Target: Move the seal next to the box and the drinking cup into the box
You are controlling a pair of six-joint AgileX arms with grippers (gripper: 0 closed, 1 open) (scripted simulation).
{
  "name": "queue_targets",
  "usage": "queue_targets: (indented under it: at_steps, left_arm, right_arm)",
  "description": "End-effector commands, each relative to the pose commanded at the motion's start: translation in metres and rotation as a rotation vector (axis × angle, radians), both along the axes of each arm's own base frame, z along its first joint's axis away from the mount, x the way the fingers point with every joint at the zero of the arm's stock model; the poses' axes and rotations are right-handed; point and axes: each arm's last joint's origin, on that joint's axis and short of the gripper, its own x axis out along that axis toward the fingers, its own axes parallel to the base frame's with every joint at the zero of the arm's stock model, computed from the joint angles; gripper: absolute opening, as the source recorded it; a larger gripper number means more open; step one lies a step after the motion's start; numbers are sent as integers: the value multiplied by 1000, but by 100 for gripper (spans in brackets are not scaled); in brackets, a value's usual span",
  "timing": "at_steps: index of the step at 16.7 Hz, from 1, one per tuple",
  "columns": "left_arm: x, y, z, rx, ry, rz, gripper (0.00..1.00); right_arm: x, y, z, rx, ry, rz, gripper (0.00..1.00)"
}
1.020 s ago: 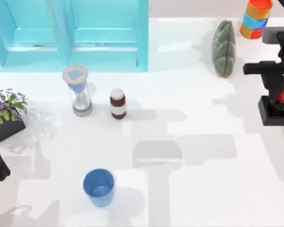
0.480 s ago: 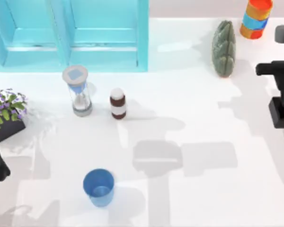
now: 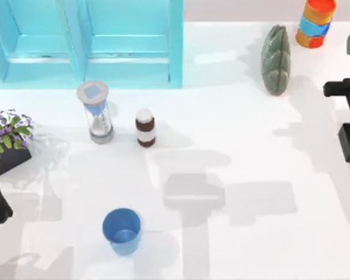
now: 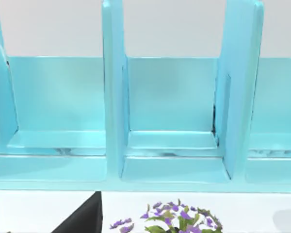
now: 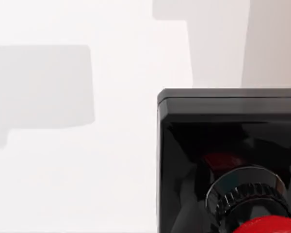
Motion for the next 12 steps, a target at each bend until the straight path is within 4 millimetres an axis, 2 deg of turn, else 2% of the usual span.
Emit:
queue_targets:
  at_steps: [7, 12]
  left_arm:
    - [0, 0, 0, 0, 0, 0, 100]
    - [0, 0, 0, 0, 0, 0, 100]
  right_arm:
    - [-2, -1, -55, -1, -3, -2, 0]
    - [-2, -1, -61, -1, 3, -2, 0]
